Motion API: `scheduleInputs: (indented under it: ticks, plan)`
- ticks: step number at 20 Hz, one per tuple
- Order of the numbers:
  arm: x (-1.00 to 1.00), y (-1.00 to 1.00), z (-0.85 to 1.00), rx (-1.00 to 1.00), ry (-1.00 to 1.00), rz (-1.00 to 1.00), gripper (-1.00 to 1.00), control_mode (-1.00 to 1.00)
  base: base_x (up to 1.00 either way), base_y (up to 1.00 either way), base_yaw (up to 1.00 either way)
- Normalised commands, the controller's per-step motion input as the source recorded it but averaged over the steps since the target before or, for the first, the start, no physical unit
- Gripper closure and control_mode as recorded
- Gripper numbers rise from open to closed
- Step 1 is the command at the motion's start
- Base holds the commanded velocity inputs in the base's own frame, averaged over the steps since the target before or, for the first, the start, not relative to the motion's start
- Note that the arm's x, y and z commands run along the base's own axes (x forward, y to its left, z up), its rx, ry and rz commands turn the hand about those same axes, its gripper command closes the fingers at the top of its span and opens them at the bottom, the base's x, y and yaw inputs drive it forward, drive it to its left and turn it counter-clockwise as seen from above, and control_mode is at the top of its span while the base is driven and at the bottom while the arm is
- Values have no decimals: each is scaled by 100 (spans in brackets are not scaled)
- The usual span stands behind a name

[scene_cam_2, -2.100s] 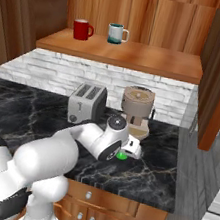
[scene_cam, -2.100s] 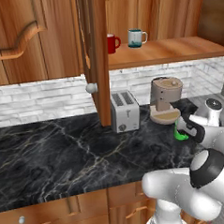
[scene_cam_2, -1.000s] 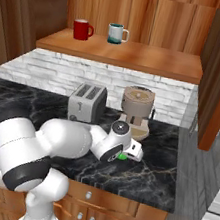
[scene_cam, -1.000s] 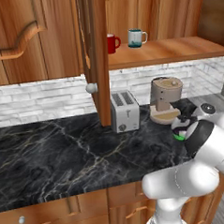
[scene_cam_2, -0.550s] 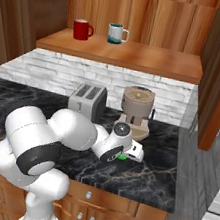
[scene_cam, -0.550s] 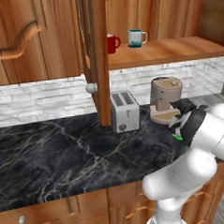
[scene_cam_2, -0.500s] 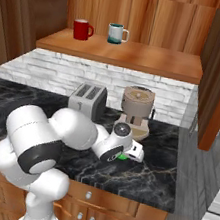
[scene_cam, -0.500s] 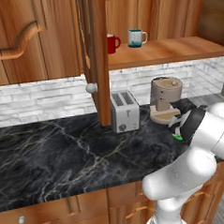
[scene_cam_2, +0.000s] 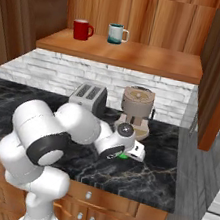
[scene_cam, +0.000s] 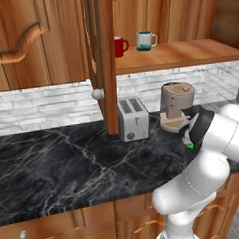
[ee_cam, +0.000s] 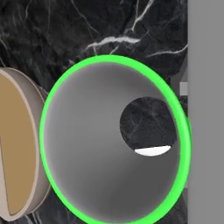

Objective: Pick the mug on the counter and place it in the cabinet with the handle facing the right, like the mugs already inside.

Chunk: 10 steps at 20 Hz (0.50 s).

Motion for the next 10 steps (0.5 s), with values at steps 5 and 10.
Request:
scheduleInputs:
  ticks: [5,10]
  plan:
    - [1,2,-17,5,1,-1,100,-100,0,0,0]
    - [-11,14,-5,-1,-2,0,100,-100,0,0,0]
